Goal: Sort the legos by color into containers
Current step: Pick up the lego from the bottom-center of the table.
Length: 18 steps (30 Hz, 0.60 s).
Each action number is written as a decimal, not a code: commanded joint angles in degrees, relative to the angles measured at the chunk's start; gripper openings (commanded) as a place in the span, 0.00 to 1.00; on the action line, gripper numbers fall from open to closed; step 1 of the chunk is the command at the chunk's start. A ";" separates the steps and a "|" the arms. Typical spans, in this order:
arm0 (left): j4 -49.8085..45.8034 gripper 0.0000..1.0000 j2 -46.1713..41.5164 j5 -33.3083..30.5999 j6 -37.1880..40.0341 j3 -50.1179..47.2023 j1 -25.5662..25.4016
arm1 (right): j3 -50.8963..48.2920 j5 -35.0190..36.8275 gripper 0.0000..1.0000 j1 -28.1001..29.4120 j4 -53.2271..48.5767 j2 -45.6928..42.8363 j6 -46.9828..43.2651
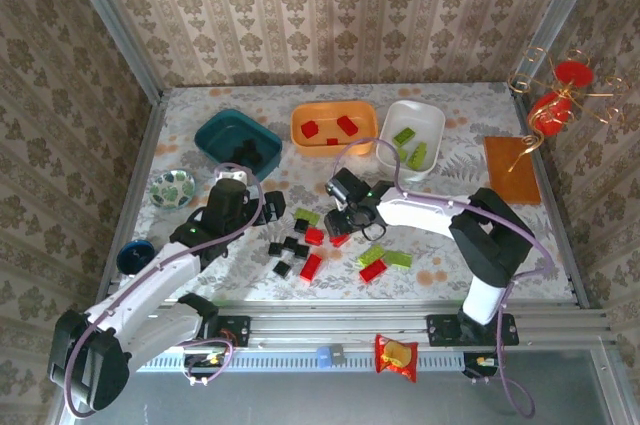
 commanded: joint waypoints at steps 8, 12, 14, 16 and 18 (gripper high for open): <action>-0.46 1.00 -0.75 0.03 0.24 -1.48 1.40 | -0.23 3.23 0.73 3.03 -2.61 1.96 -0.02; -0.33 1.00 -0.93 0.12 0.26 -1.49 1.67 | -0.95 3.70 0.65 3.00 -2.28 2.71 0.31; -0.03 1.00 -0.80 0.27 0.34 -1.49 1.76 | -0.88 3.79 0.61 3.02 -2.28 3.10 0.06; -0.06 1.00 -0.50 0.29 0.34 -1.40 1.84 | -0.70 3.36 0.53 3.02 -2.13 3.11 -0.18; -0.07 1.00 -0.50 0.39 0.34 -1.40 1.84 | -0.52 2.84 0.43 3.05 -1.94 2.46 -0.46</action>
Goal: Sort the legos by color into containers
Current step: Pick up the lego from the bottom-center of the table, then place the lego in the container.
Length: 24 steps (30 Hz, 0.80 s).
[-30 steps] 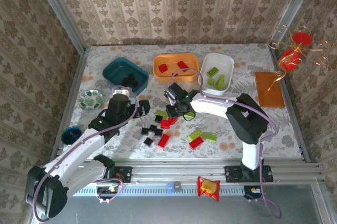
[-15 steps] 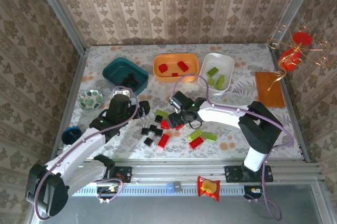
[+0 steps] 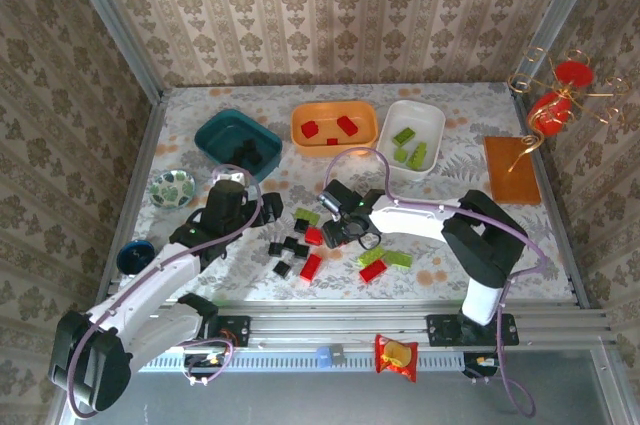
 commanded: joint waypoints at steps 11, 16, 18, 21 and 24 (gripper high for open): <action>1.33 1.00 -2.01 2.55 -0.08 -1.17 0.53 | 10.69 -0.88 0.26 -6.76 -0.02 -6.74 -4.19; 0.89 1.00 -2.11 4.01 -0.64 -1.08 0.53 | 23.72 -0.60 0.25 -13.62 1.74 2.62 -2.88; 0.30 1.00 -2.13 4.54 -0.97 -1.08 0.40 | 30.33 0.51 0.25 -15.56 0.45 8.09 -2.47; -0.57 1.00 -2.18 5.19 -1.41 -1.41 -0.03 | 40.08 2.78 0.26 -17.88 -2.02 16.14 -1.44; -1.61 1.00 -2.31 5.15 -1.59 -1.61 -0.75 | 49.01 4.15 0.27 -19.89 -4.53 23.65 0.46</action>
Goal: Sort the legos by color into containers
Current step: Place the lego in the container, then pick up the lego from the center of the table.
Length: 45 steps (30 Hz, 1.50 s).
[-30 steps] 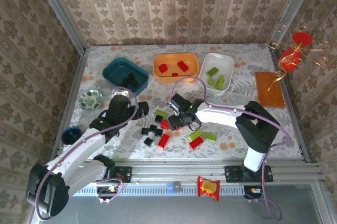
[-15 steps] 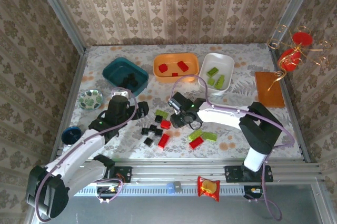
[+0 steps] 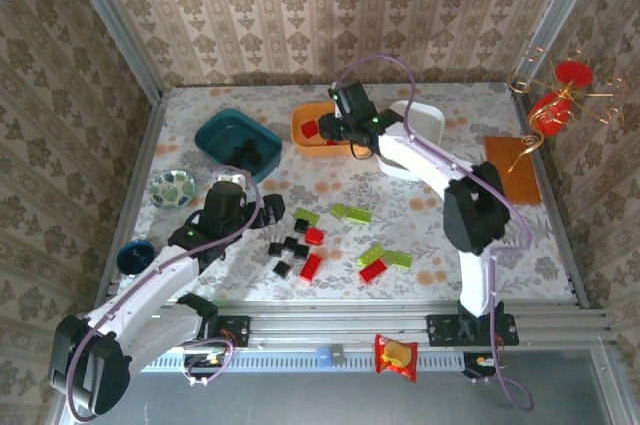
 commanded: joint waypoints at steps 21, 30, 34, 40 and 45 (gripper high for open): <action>-1.51 0.99 7.42 3.38 2.90 3.17 -5.11 | -6.84 1.38 0.75 0.26 0.84 -8.39 3.17; 0.25 0.90 26.59 7.82 9.51 14.33 -12.07 | -37.31 2.55 0.76 0.67 9.11 -28.03 8.90; -0.01 0.83 34.43 7.69 11.90 19.08 -14.91 | -45.09 4.67 0.76 0.17 8.78 -34.78 10.07; -2.74 0.77 41.75 3.83 16.53 25.22 -18.35 | -52.78 6.55 0.77 -1.30 8.08 -45.35 12.01; -4.05 0.69 46.82 2.30 17.85 28.48 -18.74 | -55.09 7.90 0.77 -1.87 6.97 -50.17 12.45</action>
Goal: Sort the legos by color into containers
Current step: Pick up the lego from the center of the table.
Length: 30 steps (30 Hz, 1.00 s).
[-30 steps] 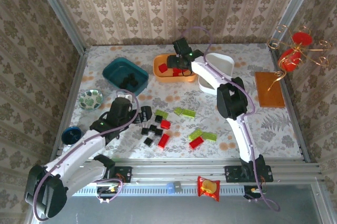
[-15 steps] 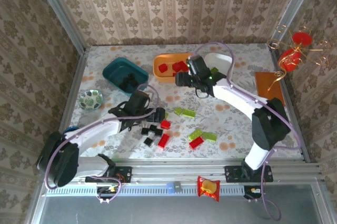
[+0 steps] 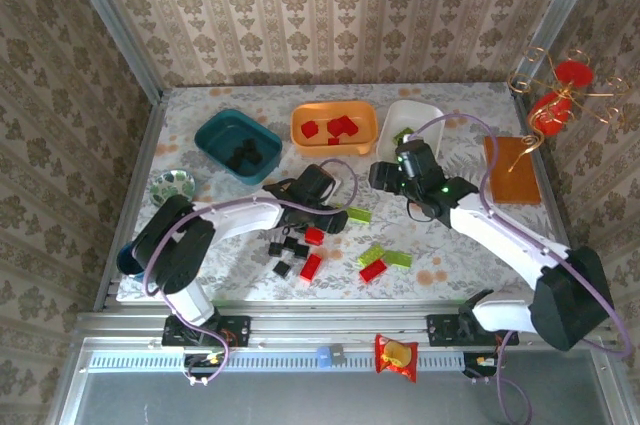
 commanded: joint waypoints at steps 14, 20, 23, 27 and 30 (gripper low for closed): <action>-3.55 0.59 9.60 -2.61 3.45 7.79 -0.02 | -2.18 3.01 0.78 -1.34 -0.32 -5.42 1.63; -3.24 0.63 11.63 -1.44 3.37 9.55 0.19 | -2.75 2.88 0.79 -1.97 -0.58 -6.50 1.47; -2.91 0.58 12.65 -1.78 3.28 10.10 0.67 | -3.05 2.40 0.79 -2.17 -0.52 -6.75 1.50; -1.81 0.47 13.31 -0.92 3.34 10.21 1.08 | -3.39 2.32 0.79 -2.26 -0.62 -6.84 1.63; -0.36 0.37 12.54 -0.78 3.28 9.27 1.11 | -3.56 2.17 0.79 -2.43 -0.58 -7.01 1.54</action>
